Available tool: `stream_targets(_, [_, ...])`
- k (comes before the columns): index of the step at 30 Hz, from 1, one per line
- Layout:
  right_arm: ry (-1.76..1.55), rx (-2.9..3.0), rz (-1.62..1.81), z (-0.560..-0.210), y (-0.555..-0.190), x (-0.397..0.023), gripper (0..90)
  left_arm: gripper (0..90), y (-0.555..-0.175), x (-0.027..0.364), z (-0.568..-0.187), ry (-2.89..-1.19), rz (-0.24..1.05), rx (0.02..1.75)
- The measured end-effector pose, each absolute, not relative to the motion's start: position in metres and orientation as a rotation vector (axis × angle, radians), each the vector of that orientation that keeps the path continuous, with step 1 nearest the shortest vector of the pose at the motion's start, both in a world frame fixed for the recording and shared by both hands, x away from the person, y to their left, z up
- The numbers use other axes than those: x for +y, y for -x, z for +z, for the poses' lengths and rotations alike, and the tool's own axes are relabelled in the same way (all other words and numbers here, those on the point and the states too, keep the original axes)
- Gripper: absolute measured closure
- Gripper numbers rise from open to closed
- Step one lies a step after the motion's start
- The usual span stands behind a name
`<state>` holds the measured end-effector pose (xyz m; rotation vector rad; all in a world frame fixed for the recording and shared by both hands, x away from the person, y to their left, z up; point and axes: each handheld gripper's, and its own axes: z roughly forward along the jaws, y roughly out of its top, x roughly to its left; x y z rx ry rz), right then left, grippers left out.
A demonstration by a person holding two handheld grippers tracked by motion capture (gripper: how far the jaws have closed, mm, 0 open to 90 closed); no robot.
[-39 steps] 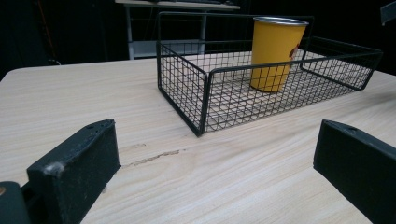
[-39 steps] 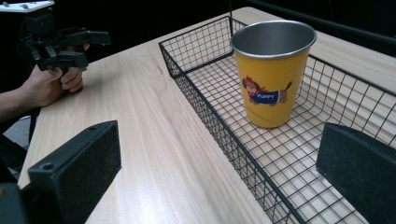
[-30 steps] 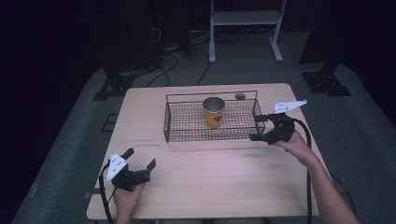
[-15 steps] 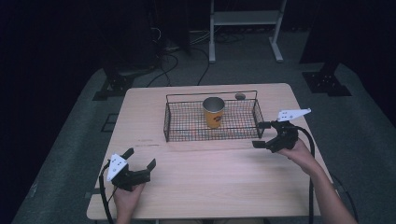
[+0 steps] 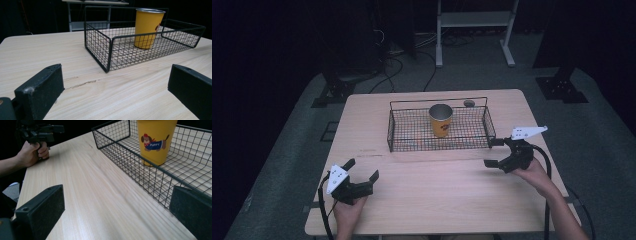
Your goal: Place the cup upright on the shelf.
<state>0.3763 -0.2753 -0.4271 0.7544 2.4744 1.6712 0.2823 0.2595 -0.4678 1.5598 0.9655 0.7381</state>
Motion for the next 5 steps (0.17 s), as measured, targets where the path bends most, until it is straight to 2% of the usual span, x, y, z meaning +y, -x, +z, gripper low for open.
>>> stream_targets(5, [-0.756, 2.475, 1.672, -0.4306, -0.3664, -0.276, 0.0, 0.0, -0.2827, 0.2598, -0.4678, -1.558, 0.738, 0.97])
